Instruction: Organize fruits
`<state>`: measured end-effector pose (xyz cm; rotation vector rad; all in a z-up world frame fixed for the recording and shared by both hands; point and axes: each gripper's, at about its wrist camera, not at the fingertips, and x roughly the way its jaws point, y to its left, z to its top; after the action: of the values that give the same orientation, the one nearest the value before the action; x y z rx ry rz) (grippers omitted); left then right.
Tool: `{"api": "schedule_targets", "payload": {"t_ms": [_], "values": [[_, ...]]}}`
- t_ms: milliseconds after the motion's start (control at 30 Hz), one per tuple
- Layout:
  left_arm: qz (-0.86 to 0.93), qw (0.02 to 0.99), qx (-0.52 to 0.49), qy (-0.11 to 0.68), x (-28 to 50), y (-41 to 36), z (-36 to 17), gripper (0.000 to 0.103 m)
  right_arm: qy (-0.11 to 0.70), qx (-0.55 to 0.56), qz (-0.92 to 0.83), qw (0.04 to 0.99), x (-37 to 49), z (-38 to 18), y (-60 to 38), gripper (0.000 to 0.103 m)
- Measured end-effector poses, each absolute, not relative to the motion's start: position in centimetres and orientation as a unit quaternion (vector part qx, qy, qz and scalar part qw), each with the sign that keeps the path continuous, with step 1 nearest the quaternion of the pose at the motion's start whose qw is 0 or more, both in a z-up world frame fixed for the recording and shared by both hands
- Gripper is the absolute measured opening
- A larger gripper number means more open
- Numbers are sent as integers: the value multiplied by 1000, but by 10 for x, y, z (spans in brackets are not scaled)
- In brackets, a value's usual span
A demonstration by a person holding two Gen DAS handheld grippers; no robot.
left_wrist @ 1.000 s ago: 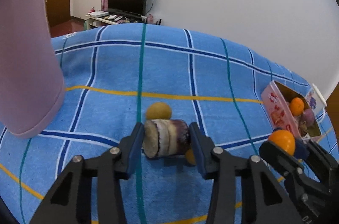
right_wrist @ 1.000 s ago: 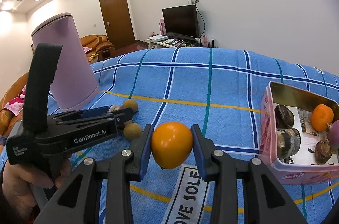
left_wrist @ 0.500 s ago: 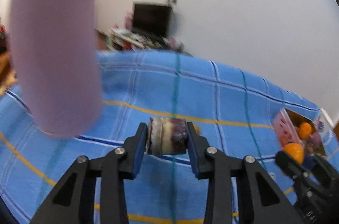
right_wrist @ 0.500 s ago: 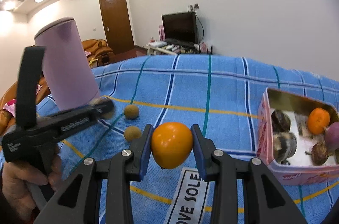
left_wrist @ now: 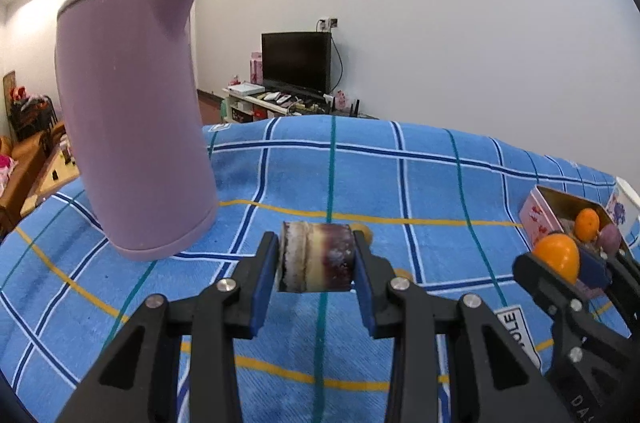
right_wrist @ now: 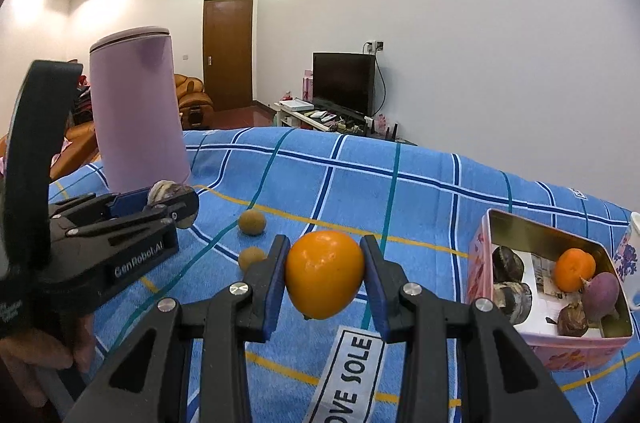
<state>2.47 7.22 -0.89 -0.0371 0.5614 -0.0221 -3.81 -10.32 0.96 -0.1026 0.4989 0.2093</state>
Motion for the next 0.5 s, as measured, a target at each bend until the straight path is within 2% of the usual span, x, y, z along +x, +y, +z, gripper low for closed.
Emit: {"api": "schedule_targets", "payload": {"t_ms": [500], "values": [[-16,961,-2,277,5,46,-8,38,249,-52,100,962,-55,10,-120,38]]}}
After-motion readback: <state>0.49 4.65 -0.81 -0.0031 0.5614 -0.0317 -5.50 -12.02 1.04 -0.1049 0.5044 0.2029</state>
